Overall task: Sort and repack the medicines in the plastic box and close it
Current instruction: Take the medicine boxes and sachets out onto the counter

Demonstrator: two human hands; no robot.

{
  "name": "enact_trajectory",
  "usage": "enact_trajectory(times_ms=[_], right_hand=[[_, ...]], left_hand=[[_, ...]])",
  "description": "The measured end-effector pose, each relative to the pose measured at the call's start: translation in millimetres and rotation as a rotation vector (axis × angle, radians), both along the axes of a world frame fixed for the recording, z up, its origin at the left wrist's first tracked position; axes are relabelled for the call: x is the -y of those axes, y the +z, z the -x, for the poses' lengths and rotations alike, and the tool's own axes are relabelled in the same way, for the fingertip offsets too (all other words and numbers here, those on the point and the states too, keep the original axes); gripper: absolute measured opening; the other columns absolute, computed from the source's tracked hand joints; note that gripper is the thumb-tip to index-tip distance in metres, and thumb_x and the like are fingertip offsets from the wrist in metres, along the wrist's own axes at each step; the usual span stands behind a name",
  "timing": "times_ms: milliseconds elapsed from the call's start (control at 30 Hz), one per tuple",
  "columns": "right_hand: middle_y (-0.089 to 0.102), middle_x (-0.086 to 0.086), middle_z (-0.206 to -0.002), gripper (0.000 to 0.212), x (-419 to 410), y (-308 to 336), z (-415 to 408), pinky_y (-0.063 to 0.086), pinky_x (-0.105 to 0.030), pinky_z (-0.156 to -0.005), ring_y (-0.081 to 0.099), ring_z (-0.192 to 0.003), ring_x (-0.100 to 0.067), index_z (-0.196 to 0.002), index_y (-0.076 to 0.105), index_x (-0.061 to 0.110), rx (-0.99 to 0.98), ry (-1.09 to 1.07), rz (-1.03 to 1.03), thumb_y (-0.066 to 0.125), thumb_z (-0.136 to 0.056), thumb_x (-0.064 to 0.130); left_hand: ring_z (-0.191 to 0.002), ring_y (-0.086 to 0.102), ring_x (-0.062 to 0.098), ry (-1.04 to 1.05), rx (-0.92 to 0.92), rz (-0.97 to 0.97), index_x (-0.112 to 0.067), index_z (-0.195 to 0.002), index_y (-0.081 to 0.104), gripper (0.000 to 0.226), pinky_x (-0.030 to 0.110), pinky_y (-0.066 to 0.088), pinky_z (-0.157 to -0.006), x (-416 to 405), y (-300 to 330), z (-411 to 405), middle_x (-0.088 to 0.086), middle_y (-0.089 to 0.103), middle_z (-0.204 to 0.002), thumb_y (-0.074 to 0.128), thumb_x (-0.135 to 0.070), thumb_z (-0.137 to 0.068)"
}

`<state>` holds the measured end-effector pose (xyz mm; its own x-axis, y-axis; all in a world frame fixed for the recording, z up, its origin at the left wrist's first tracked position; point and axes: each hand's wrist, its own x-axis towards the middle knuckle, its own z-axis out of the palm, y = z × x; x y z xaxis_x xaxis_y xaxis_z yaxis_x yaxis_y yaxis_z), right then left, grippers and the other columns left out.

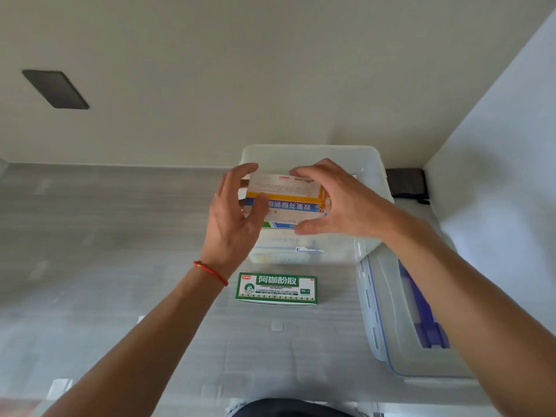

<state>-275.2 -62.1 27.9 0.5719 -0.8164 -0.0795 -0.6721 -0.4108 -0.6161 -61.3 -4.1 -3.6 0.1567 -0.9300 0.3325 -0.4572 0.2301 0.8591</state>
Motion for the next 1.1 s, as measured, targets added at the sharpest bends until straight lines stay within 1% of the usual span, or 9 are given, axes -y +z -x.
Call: enact_trajectory(times_ms=[133, 267, 367, 467, 600, 733, 833, 967, 1100], right_hand=[[0.037, 0.020, -0.136, 0.102, -61, -20, 9, 0.036, -0.024, -0.111, 0.037, -0.131, -0.001, -0.153, 0.035, 0.033, 0.017, 0.077, 0.012, 0.081, -0.068, 0.066], [0.046, 0.010, -0.143, 0.083, -101, -46, 11, 0.034, -0.028, -0.112, 0.038, -0.134, -0.007, -0.149, 0.046, 0.028, -0.086, 0.099, 0.069, 0.072, -0.080, 0.066], [0.062, 0.013, -0.125, 0.044, -94, -47, 24, 0.048, -0.017, -0.092, 0.057, -0.112, 0.001, -0.131, 0.065, 0.024, 0.094, -0.080, -0.001, 0.068, -0.093, 0.045], [0.073, 0.011, -0.097, 0.014, -65, -43, 37, 0.050, -0.017, -0.068, 0.067, -0.086, -0.006, -0.106, 0.076, 0.019, 0.192, -0.280, 0.123, 0.067, -0.095, 0.018], [0.075, -0.001, -0.110, 0.023, -7, -48, 37, 0.056, -0.034, -0.086, 0.067, -0.092, -0.011, -0.115, 0.074, 0.014, -0.051, -0.396, 0.134, 0.068, -0.094, 0.013], [0.057, -0.008, -0.141, 0.051, 40, -60, 22, 0.048, -0.042, -0.103, 0.057, -0.124, -0.026, -0.141, 0.057, 0.020, -0.343, -0.351, 0.003, 0.070, -0.094, 0.031], [0.051, -0.009, -0.147, 0.070, 60, -74, 9, 0.043, -0.049, -0.108, 0.048, -0.135, -0.029, -0.151, 0.045, 0.023, -0.476, -0.288, -0.004, 0.074, -0.089, 0.042], [0.062, -0.007, -0.133, 0.054, 73, -98, 9, 0.043, -0.048, -0.100, 0.057, -0.122, -0.032, -0.136, 0.058, 0.025, -0.570, -0.278, 0.054, 0.077, -0.087, 0.038], [0.073, -0.011, -0.111, 0.020, 71, -98, 15, 0.053, -0.045, -0.088, 0.065, -0.100, -0.033, -0.118, 0.068, 0.017, -0.459, -0.370, 0.195, 0.057, -0.101, 0.017]], left_hand=[[-0.106, 0.067, 0.020, -0.033, -0.442, -0.185, -0.017, -0.121, 0.055, 0.035, 0.028, 0.060, -0.075, -68, -13, -3, -0.004, 0.066, -0.118, 0.066, -0.011, -0.088], [-0.100, 0.071, 0.025, -0.030, -0.524, -0.435, -0.025, -0.113, 0.059, 0.032, 0.026, 0.060, -0.073, -108, -67, -14, -0.002, 0.068, -0.115, 0.068, -0.004, -0.091], [-0.096, 0.070, 0.022, 0.087, -0.393, -0.555, -0.026, -0.118, 0.055, 0.041, 0.024, 0.059, -0.069, -101, -108, -21, 0.001, 0.064, -0.121, 0.064, 0.002, -0.090], [-0.095, 0.068, 0.021, 0.142, -0.151, -0.609, -0.024, -0.125, 0.050, 0.045, 0.036, 0.060, -0.075, -84, -135, -25, 0.002, 0.060, -0.126, 0.063, -0.001, -0.088], [-0.097, 0.064, 0.029, 0.127, 0.122, -0.551, -0.010, -0.122, 0.053, 0.039, 0.032, 0.054, -0.076, -75, -154, -22, 0.010, 0.063, -0.117, 0.061, 0.002, -0.086], [-0.109, 0.058, 0.034, 0.164, 0.189, -0.514, -0.006, -0.129, 0.052, 0.046, 0.044, 0.054, -0.089, -73, -151, -17, 0.016, 0.061, -0.124, 0.063, 0.001, -0.086], [-0.111, 0.053, 0.032, 0.201, 0.242, -0.460, -0.007, -0.129, 0.054, 0.048, 0.045, 0.049, -0.093, -82, -139, -14, 0.015, 0.060, -0.124, 0.062, 0.003, -0.083], [-0.101, 0.060, 0.025, 0.218, 0.229, -0.265, -0.008, -0.118, 0.059, 0.045, 0.040, 0.058, -0.075, -101, -112, -16, 0.008, 0.063, -0.114, 0.057, 0.013, -0.078], [-0.089, 0.064, 0.017, 0.218, 0.246, -0.062, -0.006, -0.107, 0.062, 0.043, 0.011, 0.052, -0.070, -98, -71, -18, 0.003, 0.067, -0.104, 0.056, 0.020, -0.072]])
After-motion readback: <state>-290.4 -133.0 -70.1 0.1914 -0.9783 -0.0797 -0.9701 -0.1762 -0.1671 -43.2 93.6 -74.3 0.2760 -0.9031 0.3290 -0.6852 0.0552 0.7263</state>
